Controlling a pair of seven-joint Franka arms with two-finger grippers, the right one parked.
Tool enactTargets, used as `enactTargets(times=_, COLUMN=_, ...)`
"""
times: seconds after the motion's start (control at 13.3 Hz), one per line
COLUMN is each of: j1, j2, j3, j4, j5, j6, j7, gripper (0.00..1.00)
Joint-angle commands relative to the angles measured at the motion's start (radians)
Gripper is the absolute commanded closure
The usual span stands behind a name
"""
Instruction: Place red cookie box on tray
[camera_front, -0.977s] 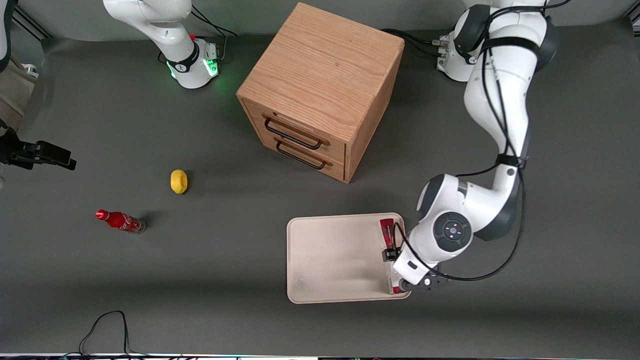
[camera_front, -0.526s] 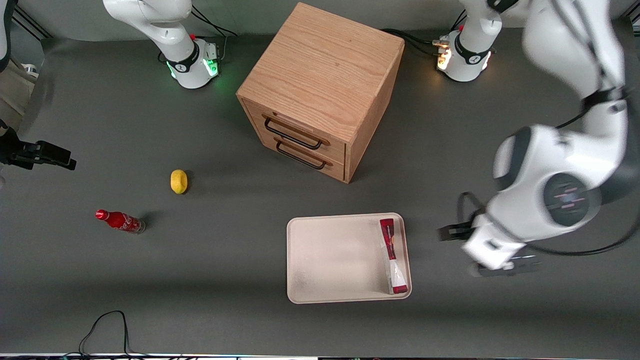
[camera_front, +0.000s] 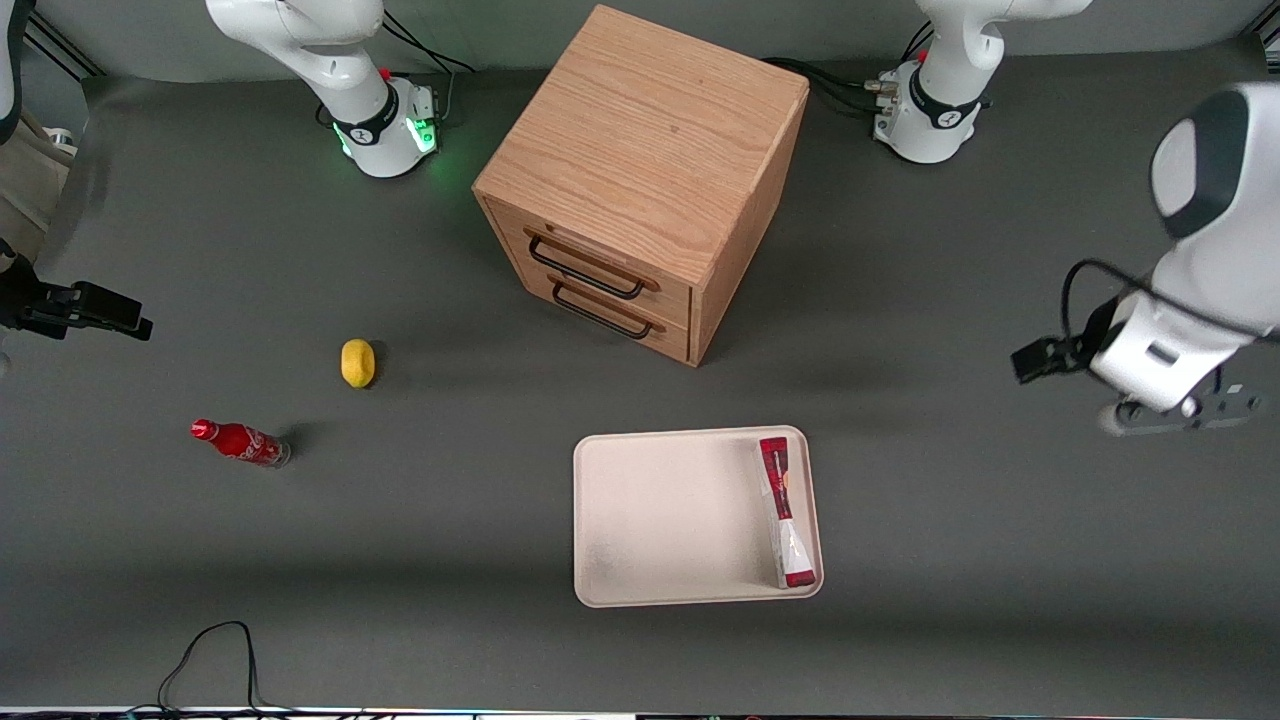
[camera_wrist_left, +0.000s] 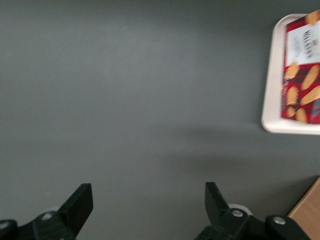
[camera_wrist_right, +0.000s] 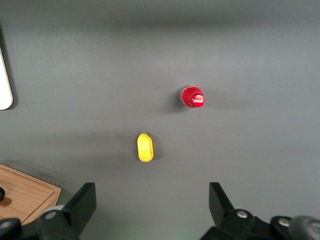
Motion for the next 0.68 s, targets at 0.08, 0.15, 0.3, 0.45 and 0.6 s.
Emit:
enactTargets(times=0.08, j1=-0.035, j2=-0.069, j3=0.055, j4=-0.009, j5=0.066, j6=-0.085, j7=0.028, gripper=0.00)
enactTargets(times=0.15, j1=-0.011, j2=-0.066, j3=0.043, j4=0.012, j5=0.071, j6=-0.095, j7=0.037, gripper=0.00)
enactTargets(times=0.3, j1=0.058, j2=-0.063, j3=-0.033, j4=0.028, j5=0.071, j6=-0.110, j7=0.055, gripper=0.00)
enactTargets(times=0.45, j1=0.068, j2=-0.063, j3=-0.044, j4=0.034, j5=0.069, j6=-0.127, j7=0.054, gripper=0.00)
enactTargets(times=0.6, j1=0.060, j2=-0.057, j3=-0.044, j4=0.042, j5=0.071, j6=-0.130, j7=0.062, gripper=0.00)
